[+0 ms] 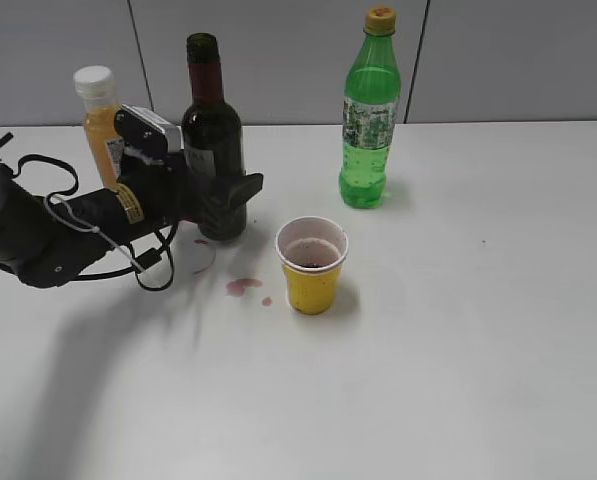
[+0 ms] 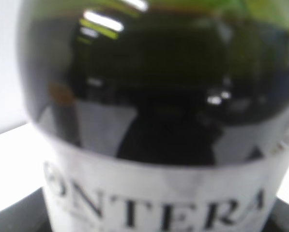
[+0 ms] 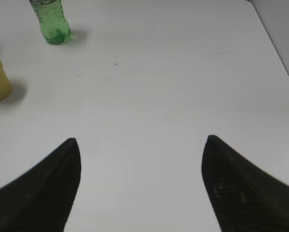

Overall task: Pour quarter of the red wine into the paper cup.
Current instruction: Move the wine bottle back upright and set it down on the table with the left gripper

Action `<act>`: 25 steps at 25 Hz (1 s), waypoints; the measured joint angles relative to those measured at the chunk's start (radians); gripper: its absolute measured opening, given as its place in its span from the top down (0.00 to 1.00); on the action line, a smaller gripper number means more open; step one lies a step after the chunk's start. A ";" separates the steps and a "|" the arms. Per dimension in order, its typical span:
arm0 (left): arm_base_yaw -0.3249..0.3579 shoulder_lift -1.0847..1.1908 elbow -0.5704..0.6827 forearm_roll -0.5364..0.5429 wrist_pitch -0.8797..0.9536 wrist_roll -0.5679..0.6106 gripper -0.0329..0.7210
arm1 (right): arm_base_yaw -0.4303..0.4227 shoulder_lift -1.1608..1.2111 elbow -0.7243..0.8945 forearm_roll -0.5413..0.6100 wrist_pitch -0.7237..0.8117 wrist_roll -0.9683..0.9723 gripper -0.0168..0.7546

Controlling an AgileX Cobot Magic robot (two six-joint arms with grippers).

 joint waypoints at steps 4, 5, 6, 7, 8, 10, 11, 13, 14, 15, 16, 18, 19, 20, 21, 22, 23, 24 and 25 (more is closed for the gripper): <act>0.000 0.015 -0.006 -0.002 -0.002 0.000 0.25 | 0.000 0.000 0.000 0.000 0.000 0.000 0.21; 0.000 0.019 -0.007 -0.010 -0.002 0.000 0.25 | 0.000 0.000 0.000 0.000 0.000 0.000 0.21; 0.000 0.023 -0.009 -0.020 -0.005 0.000 0.25 | 0.000 0.000 0.000 0.000 0.000 0.000 0.21; 0.000 0.028 -0.009 -0.033 -0.005 0.000 0.25 | 0.000 0.000 0.000 0.000 0.000 0.000 0.21; 0.002 0.034 -0.009 -0.045 -0.005 0.000 0.25 | 0.000 0.000 0.000 0.000 0.000 0.000 0.21; 0.005 0.044 -0.010 -0.059 -0.021 -0.001 0.25 | 0.000 0.000 0.000 0.000 0.000 0.000 0.21; 0.007 0.045 -0.010 -0.063 -0.024 -0.001 0.25 | 0.000 0.000 0.000 0.000 0.000 0.000 0.21; 0.008 0.047 -0.010 -0.067 -0.026 0.000 0.25 | 0.000 0.000 0.000 0.000 0.000 0.000 0.21; 0.008 0.047 -0.010 -0.068 -0.026 0.000 0.25 | 0.000 0.000 0.000 0.000 0.000 0.000 0.21; 0.009 0.047 -0.010 -0.067 -0.028 0.000 0.25 | 0.000 0.000 0.000 0.000 0.000 0.000 0.21; 0.009 0.048 -0.010 -0.064 -0.030 0.000 0.25 | 0.000 0.000 0.000 0.000 0.000 0.000 0.21; 0.009 0.048 -0.010 -0.061 -0.031 0.000 0.25 | 0.000 0.000 0.000 0.000 -0.001 0.000 0.21; 0.009 0.048 -0.010 -0.059 -0.031 0.000 0.25 | 0.000 0.000 0.000 0.000 -0.001 0.000 0.21; 0.009 0.048 -0.010 -0.058 -0.031 -0.001 0.25 | 0.000 0.000 0.000 0.000 -0.001 0.000 0.21; 0.009 0.048 -0.010 -0.058 -0.044 -0.007 0.22 | 0.000 0.000 0.000 0.000 -0.001 0.000 0.21; 0.010 0.045 -0.011 -0.060 -0.062 -0.018 0.17 | 0.000 0.000 0.000 0.000 -0.001 0.000 0.21; 0.010 0.040 -0.014 -0.061 -0.081 -0.026 0.12 | 0.000 0.000 0.000 0.000 -0.001 0.000 0.21; 0.010 0.034 -0.016 -0.063 -0.089 -0.028 0.09 | 0.000 0.000 0.000 0.000 0.000 0.000 0.21; 0.010 0.030 -0.016 -0.063 -0.095 -0.030 0.07 | 0.000 0.000 0.000 0.000 0.000 0.000 0.21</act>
